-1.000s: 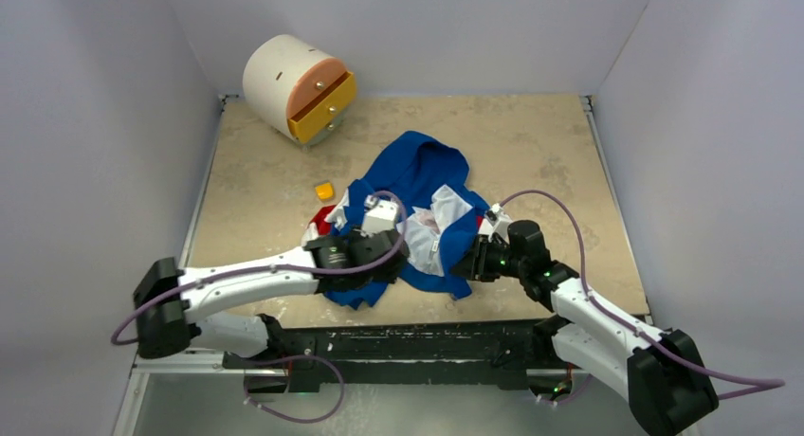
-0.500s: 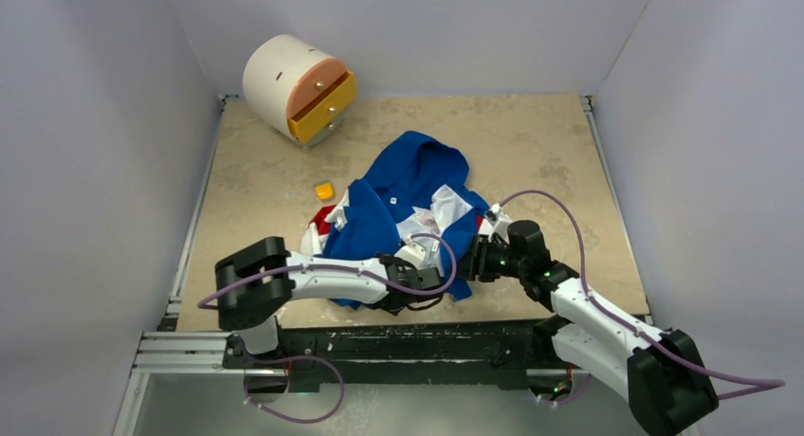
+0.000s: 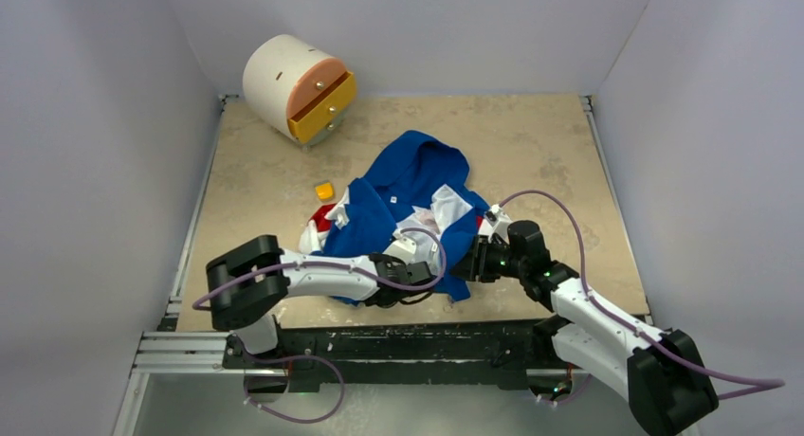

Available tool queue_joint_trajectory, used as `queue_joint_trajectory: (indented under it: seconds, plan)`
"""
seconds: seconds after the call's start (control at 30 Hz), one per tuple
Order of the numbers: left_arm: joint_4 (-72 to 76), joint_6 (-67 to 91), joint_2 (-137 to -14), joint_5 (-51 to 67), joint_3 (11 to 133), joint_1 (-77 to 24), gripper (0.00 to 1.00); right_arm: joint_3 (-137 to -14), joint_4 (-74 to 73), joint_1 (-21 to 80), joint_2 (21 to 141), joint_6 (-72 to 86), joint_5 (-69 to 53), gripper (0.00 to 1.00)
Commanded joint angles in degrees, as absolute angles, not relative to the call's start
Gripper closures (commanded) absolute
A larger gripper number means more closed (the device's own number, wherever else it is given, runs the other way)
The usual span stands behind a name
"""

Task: Zip up the jacket
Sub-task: Place the corner of the board.

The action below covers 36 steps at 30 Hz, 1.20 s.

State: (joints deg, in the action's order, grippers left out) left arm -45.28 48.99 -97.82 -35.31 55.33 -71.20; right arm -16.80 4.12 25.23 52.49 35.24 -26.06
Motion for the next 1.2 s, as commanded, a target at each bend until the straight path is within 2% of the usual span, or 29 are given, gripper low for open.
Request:
queue_joint_trajectory:
  seconds: [0.0,0.1,0.23,0.33,0.43,0.6,0.67,0.8,0.97,1.17]
  plan:
    - [-31.7,46.3,-90.3,-25.6,49.8,-70.1,0.89,-17.4,3.7,25.4,50.4,34.6,-25.1,0.63]
    - [-19.9,44.0,-80.1,-20.0,45.7,-70.0,0.97,-17.0,1.2,25.4,47.1,35.6,-24.3,0.69]
    - [-2.5,43.2,-68.3,-12.0,36.6,-69.0,0.98,-16.6,-1.9,25.4,42.7,37.2,-21.9,0.73]
    - [6.0,44.4,-65.7,-6.5,31.4,-66.6,0.97,-16.4,-2.2,25.4,41.9,37.4,-21.7,0.73]
    - [7.6,45.0,-68.5,-4.6,29.2,-66.1,0.92,-16.4,-1.6,25.4,43.5,37.0,-22.4,0.73]
    - [12.4,45.9,-74.1,-1.1,27.2,-66.1,0.64,-16.6,1.4,25.4,45.5,37.0,-22.8,0.72]
    - [11.6,45.9,-74.5,-1.5,27.3,-66.1,0.57,-16.8,1.6,25.4,45.8,37.0,-22.7,0.71]
    - [5.3,45.3,-72.4,-6.2,27.9,-65.8,0.51,-16.6,1.5,25.4,45.5,37.1,-22.7,0.71]
    - [-4.0,44.0,-73.9,-9.3,31.9,-65.4,0.45,-16.4,2.1,25.4,46.8,36.8,-23.3,0.69]
    - [-14.2,45.9,-78.0,-14.5,42.5,-68.2,0.41,-16.0,3.2,25.4,47.3,37.0,-23.9,0.64]
